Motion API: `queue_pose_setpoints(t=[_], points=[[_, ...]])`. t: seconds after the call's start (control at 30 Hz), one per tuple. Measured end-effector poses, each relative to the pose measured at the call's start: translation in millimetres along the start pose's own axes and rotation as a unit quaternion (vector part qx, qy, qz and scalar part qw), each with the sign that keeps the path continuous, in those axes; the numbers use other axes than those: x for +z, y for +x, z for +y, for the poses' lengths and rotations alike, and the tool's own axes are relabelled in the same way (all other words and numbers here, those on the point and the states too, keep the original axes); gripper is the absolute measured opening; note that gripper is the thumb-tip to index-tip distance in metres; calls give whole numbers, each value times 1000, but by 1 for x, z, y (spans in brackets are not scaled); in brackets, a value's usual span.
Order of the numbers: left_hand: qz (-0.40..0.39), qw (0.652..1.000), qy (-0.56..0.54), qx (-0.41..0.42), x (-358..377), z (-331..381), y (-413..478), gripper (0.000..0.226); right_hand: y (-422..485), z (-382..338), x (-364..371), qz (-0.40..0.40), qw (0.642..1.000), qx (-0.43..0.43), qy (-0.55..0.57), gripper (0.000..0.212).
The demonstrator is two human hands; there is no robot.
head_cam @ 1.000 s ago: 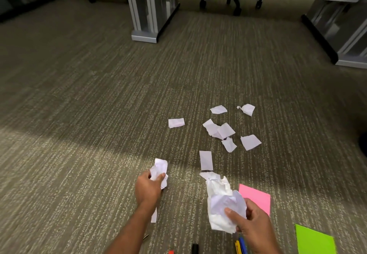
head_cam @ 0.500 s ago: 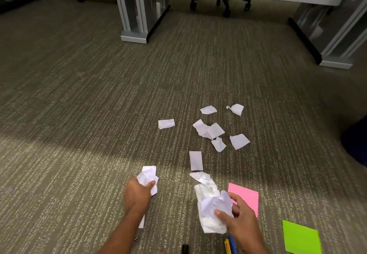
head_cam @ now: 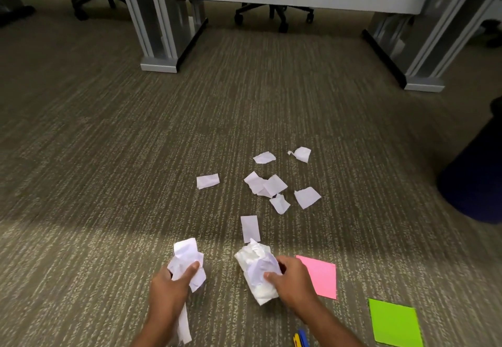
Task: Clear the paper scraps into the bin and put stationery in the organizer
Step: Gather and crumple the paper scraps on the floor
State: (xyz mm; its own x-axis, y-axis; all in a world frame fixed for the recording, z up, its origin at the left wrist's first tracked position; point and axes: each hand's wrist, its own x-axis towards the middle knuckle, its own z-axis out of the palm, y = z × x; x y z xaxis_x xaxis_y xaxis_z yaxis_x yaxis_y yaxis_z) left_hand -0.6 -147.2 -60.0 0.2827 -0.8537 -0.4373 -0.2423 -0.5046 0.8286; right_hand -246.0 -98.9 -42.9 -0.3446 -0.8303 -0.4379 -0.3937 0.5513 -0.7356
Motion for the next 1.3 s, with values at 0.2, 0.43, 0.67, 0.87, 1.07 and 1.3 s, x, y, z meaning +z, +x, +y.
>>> queue_pose_setpoints(t=[0.2,0.43,0.67,0.87,1.07,1.3], points=[[-15,997,10,74,-3,49,-21,16,32,-8,14,32,987,-80,-137,13],[-20,987,-29,160,13,102,-31,13,52,4,28,33,958,-140,-249,36],[15,983,-78,164,25,109,-38,13,53,2,30,42,945,-147,-289,33],[35,987,-81,135,25,97,-42,18,59,2,33,39,954,-130,-268,36],[34,988,-89,122,21,95,-42,17,55,5,44,53,967,-105,-228,38],[40,990,-73,116,21,94,-48,16,54,-1,38,8,970,-84,-229,28]])
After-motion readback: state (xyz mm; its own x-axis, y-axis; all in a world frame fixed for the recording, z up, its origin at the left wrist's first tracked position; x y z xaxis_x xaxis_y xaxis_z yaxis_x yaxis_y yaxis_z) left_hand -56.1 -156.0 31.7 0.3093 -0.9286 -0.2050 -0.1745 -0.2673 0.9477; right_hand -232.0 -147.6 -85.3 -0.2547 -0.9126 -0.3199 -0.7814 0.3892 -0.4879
